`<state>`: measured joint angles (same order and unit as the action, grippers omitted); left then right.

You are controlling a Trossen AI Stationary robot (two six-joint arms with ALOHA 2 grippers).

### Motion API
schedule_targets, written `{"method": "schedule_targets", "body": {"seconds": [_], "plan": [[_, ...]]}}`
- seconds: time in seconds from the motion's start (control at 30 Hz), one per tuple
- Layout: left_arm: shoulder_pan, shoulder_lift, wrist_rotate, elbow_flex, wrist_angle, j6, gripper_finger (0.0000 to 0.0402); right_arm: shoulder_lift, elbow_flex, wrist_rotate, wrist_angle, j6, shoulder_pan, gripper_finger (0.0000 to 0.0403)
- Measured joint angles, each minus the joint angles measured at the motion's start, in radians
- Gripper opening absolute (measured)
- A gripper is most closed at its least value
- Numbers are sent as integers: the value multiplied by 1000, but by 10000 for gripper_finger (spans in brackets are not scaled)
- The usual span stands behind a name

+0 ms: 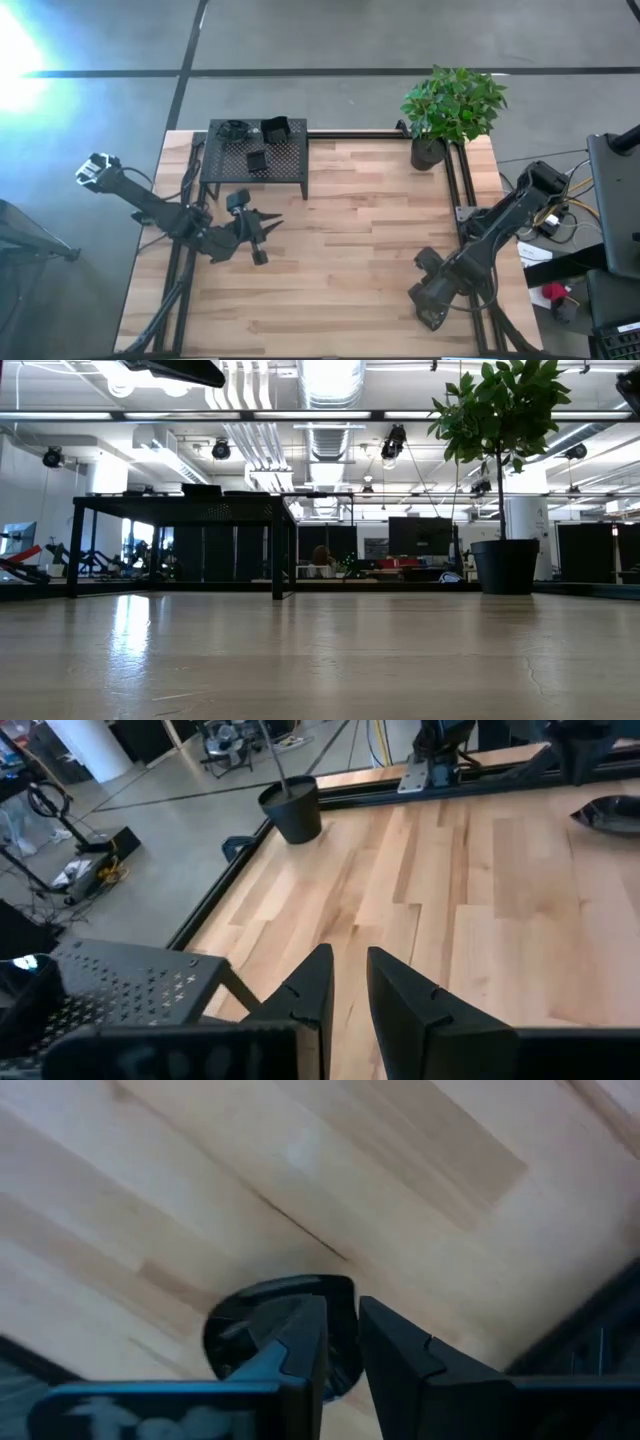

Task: Pick & Place Mini shaped plates
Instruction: Stack the leaf shaped plate on top of the stacked leaf shaped plate on the shelf

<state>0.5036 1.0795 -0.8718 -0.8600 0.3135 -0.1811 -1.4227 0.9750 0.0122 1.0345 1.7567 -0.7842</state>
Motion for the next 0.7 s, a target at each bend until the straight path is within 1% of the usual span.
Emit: {"method": "schedule_targets", "body": {"seconds": [0.17,0.37,0.53,0.63,0.7], "plan": [[10,32,68,0,-67,15,59,0,-40,95,-19,76,-15,86],[29,58,82,-2,-84,39,59,0,-85,102,-111,100,-29,114],[30,68,82,-2,-84,39,59,0,-148,102,-198,135,-42,118],[30,69,82,-2,-84,39,59,0,-181,103,-264,122,-49,118],[30,69,82,-2,-84,39,59,0,-194,102,-275,123,-51,118]]}}
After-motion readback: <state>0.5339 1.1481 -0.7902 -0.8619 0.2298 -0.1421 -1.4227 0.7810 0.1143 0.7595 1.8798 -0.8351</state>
